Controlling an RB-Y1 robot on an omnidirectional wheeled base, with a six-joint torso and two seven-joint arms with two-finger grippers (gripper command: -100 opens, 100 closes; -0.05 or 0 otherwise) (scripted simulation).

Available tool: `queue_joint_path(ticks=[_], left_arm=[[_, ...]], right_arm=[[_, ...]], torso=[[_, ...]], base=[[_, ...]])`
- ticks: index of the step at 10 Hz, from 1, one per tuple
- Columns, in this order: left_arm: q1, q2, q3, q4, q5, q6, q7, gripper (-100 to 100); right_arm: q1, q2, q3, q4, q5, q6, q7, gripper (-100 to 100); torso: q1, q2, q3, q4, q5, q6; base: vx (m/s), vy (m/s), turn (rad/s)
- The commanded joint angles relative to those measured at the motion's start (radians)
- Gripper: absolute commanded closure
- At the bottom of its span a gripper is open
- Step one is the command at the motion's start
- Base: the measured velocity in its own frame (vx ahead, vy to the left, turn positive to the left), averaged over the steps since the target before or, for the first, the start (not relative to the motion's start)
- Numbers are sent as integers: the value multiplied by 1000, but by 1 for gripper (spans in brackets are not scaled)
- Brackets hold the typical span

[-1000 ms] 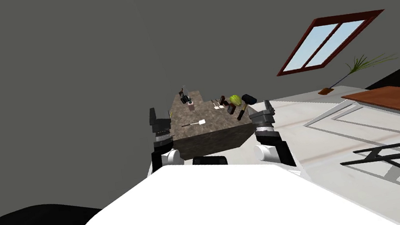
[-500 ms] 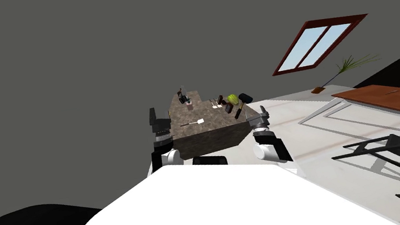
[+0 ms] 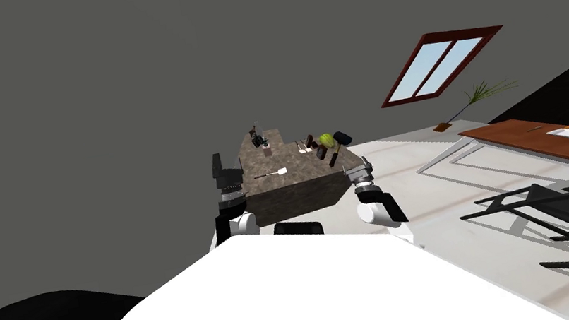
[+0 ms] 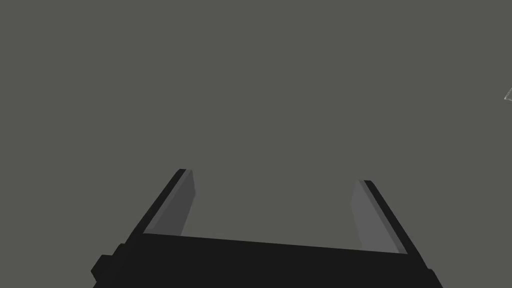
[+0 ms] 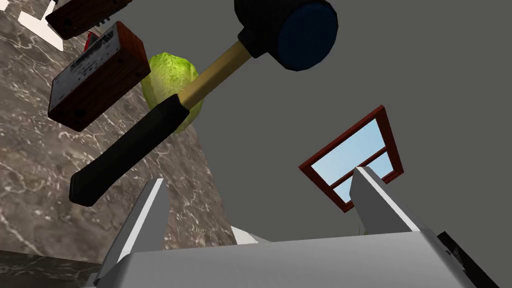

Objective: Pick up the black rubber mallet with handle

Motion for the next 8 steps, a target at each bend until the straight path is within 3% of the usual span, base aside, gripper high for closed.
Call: queue_joint_path(ticks=[1, 8], left_arm=[[0, 0, 0, 0, 0, 0, 0, 0], [0, 0, 0, 0, 0, 0, 0, 0]], right_arm=[[-26, -3, 5, 35, -50, 50, -47, -100], [-88, 5, 55, 114, -189, 185, -163, -100]], torso=[[0, 0, 0, 0, 0, 0], [-1, -1, -1, 0, 0, 0]], base=[[-56, -62, -62], [-30, -59, -29]])
